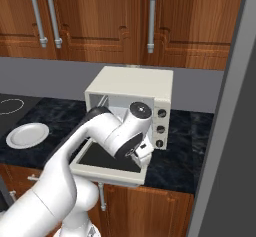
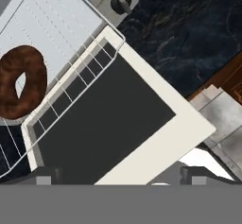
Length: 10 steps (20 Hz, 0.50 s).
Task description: Pick up the bagel from the plate, place it on the toaster oven rack, close the door, and set the timer.
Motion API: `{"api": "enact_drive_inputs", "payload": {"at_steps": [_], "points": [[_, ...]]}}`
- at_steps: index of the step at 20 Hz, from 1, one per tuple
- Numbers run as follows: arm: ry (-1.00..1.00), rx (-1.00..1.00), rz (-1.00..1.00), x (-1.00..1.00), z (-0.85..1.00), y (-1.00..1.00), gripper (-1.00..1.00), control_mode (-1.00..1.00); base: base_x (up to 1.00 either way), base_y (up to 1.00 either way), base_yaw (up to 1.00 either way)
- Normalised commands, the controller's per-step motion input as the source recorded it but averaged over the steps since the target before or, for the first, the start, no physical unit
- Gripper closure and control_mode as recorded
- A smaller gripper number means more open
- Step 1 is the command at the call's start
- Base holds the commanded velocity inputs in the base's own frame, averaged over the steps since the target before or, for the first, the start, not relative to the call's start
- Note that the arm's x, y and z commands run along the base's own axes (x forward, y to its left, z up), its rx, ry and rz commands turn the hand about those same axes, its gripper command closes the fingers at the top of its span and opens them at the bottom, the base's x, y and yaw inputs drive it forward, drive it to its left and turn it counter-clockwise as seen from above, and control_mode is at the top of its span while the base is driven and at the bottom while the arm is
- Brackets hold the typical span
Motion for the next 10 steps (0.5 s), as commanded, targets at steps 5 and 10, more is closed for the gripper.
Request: {"api": "enact_drive_inputs", "payload": {"at_steps": [5, 10], "points": [[0.0, 0.04, 0.0, 0.0, -0.18, -0.23, -1.0, -1.0, 0.0, 0.0, 0.0], [0.0, 0.02, 0.0, 0.0, -0.24, -0.15, -1.0, -1.0, 0.0, 0.0, 0.0]]}}
